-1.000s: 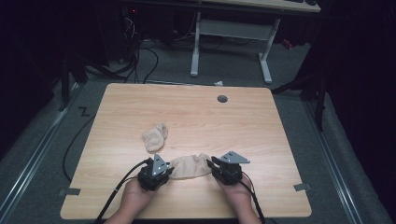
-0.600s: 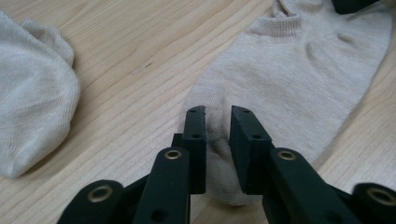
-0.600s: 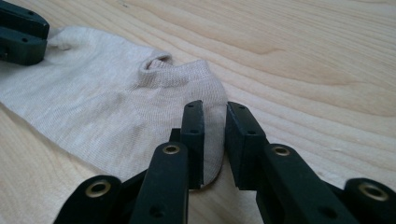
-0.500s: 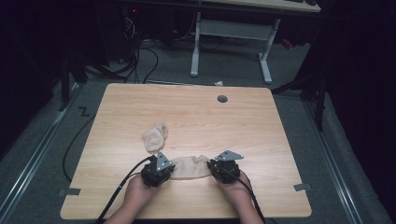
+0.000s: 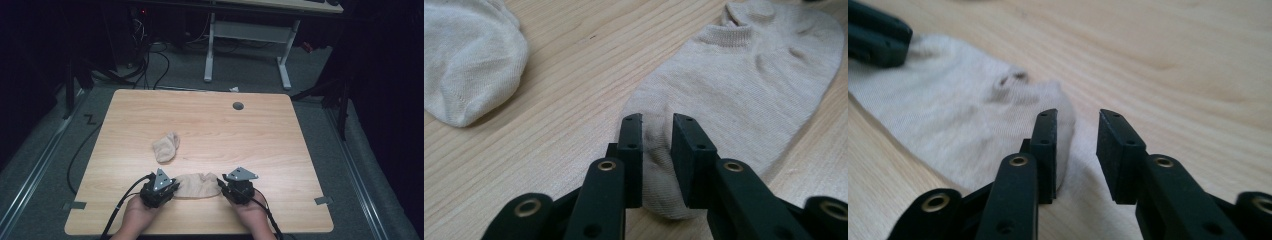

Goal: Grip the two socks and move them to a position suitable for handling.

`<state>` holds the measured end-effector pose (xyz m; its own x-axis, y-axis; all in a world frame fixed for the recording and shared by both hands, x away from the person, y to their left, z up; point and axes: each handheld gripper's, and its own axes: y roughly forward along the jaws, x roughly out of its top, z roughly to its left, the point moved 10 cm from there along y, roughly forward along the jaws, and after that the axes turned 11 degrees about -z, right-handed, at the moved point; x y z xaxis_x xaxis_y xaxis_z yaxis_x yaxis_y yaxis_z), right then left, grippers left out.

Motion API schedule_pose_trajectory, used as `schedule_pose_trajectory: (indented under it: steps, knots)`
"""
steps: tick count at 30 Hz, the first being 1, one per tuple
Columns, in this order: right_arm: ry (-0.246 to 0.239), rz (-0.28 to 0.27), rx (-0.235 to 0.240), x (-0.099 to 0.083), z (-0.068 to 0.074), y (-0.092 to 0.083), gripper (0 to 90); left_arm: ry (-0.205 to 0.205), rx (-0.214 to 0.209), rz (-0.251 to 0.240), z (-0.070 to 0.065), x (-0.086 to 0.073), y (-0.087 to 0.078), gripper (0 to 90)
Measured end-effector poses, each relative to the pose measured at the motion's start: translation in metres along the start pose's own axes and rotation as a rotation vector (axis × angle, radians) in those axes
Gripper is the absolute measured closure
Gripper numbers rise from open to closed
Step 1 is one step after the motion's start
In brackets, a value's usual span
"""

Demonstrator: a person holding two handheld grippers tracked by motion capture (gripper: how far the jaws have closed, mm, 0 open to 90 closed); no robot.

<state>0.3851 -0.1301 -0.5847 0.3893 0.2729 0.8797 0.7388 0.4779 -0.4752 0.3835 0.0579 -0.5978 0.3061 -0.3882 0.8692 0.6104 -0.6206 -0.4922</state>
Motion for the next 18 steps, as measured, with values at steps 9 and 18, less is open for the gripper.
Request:
schedule_pose_trajectory:
  steps: [9,18]
  knots:
    - [-0.032,-0.090,-0.040,0.039,0.010,-0.025,76.5,-0.005,0.006,-0.004,0.001,0.000,0.000,72.8]
    - [-0.067,-0.075,-0.061,0.024,-0.001,-0.008,73.7,-0.022,0.016,-0.009,0.002,0.002,-0.001,64.7]
